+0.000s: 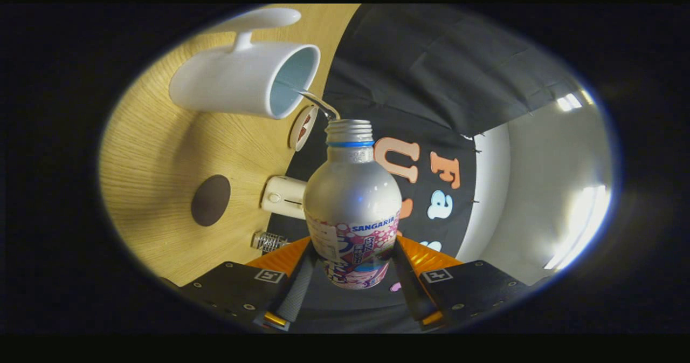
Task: Take the bottle from table, then pour the juice into the cup, finally place the bottle on the coaster
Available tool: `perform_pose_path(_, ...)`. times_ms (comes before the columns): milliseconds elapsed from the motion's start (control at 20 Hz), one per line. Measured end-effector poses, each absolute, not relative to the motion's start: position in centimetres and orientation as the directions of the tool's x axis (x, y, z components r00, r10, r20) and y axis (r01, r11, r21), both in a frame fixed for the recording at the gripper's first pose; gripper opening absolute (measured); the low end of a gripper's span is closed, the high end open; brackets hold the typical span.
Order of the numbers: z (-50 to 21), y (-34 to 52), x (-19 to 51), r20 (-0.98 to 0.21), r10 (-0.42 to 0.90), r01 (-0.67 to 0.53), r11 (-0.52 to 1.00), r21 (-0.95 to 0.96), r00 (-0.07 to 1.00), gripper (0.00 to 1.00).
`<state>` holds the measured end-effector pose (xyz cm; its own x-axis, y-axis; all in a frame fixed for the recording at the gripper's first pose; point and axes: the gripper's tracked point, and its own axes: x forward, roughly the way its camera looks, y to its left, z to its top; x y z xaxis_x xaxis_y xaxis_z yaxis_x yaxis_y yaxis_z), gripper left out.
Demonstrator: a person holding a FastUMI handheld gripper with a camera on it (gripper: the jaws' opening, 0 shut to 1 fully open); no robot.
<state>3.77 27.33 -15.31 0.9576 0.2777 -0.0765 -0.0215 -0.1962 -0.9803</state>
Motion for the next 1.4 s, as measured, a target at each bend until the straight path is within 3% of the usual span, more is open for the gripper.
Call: perform_pose_path(1400, -13.8, 28.7, 4.9, -0.065, 0.349, 0.040, -0.287, -0.957, 0.935, 0.77)
